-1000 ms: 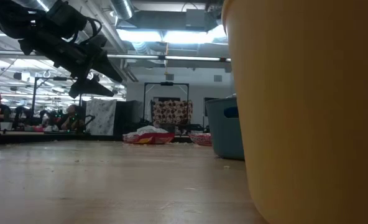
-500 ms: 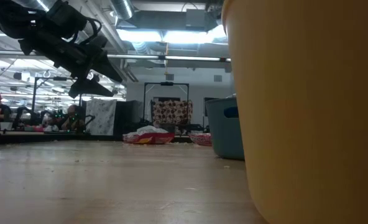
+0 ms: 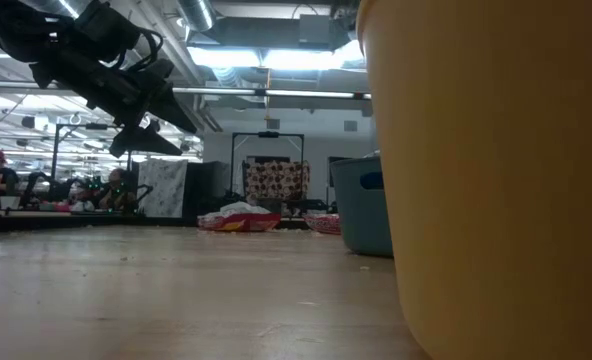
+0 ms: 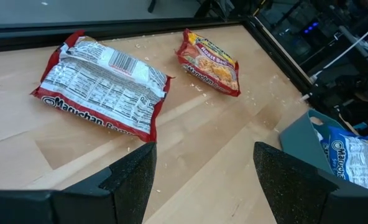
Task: Sort Maruchan noodles
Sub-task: Put the orange noodle pack into the white bin
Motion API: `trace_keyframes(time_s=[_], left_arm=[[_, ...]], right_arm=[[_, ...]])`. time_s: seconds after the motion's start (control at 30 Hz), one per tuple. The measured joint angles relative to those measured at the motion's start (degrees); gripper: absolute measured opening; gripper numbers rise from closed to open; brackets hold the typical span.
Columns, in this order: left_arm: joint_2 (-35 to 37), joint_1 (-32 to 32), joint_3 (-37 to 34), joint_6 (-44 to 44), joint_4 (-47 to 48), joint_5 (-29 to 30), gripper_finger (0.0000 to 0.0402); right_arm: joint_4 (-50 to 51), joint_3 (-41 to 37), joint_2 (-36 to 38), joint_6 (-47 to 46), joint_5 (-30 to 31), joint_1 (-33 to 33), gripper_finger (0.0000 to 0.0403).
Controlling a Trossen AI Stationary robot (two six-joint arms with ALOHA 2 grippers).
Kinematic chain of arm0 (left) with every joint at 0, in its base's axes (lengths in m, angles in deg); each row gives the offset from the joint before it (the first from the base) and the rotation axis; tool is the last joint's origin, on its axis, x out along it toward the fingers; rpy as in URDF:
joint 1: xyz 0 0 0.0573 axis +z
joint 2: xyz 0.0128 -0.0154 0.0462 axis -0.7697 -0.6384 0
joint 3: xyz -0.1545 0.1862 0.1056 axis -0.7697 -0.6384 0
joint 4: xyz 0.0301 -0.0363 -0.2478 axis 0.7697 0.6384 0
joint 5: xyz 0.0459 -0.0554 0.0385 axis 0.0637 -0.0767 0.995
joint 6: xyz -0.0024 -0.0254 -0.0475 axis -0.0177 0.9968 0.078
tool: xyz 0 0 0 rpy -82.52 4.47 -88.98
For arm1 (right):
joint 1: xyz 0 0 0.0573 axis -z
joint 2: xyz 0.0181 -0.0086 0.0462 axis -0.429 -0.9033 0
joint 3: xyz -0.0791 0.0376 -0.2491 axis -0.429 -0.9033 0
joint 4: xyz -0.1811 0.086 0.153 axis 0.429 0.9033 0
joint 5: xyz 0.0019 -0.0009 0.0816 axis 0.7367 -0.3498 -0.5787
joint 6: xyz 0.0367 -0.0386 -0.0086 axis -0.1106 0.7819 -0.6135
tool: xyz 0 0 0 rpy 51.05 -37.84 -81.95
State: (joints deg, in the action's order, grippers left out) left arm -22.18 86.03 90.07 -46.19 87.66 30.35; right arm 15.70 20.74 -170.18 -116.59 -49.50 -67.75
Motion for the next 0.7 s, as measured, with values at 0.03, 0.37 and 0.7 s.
trace_keyframes(time_s=[0.03,0.37,0.7], left_arm=[[0.0,0.0,0.0,0.0,0.0,0.0,0.0263],[0.0,0.0,0.0,-0.2,0.0,0.2,0.0263],[0.0,0.0,0.0,-0.3,0.0,0.2,0.0263]], right_arm=[[-0.2,-0.7,0.0,0.8,-0.3,0.0,0.0000],[-6.8,-6.1,0.0,3.7,0.2,0.0,0.0010],[-6.8,-6.7,0.0,5.1,1.2,0.0,0.0093]])
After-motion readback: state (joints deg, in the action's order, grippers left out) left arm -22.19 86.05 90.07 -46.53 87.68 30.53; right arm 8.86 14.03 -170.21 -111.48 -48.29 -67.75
